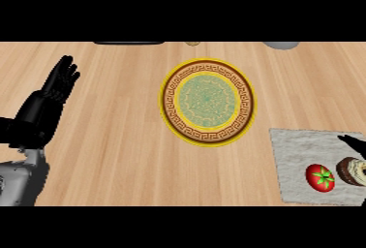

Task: Pick the cupcake from the placemat and place it in the plate

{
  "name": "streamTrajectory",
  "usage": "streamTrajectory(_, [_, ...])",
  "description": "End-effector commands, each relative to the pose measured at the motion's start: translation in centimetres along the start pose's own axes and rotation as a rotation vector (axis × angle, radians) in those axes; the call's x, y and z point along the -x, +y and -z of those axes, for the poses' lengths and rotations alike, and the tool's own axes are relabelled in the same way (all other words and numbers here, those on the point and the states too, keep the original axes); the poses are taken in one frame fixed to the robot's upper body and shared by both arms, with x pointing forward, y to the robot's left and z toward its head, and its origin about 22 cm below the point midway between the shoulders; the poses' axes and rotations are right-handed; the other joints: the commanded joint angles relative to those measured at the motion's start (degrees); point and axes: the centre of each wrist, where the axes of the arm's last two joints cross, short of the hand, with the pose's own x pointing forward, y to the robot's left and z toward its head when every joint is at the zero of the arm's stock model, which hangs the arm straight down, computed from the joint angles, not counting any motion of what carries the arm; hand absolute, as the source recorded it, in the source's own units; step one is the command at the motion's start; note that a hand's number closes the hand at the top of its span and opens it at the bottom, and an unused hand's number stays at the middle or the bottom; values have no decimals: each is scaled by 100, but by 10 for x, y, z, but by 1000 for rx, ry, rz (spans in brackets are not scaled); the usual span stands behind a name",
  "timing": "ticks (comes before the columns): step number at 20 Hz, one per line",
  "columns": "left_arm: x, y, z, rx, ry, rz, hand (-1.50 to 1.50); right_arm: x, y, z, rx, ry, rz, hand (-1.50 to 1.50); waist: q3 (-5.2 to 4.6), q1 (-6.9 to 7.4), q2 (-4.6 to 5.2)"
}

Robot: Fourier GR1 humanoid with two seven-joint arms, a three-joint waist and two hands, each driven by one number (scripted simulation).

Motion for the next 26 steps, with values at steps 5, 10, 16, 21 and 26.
streamTrajectory(5, [-21, 8, -1, 20, -11, 10, 0, -7, 33, 41, -3, 50, -96, -150, 4, 57, 5])
streamTrajectory(10, [-3, 9, -13, 3, -3, -2, 0, -7, 18, 32, 253, -78, -15, 150, 2, 27, -5])
streamTrajectory(16, [-5, -1, -3, 30, -3, 2, 0, 31, -26, 63, 349, -43, -12, 150, 13, 158, 41])
streamTrajectory(21, [-10, 7, 2, 29, -14, -14, 0, 54, -42, 71, 482, -45, -34, 150, 16, 178, 51])
streamTrajectory(26, [-11, 3, 10, 19, 0, -4, 0, 46, -78, 69, 578, -198, 16, 150, 7, 75, 22])
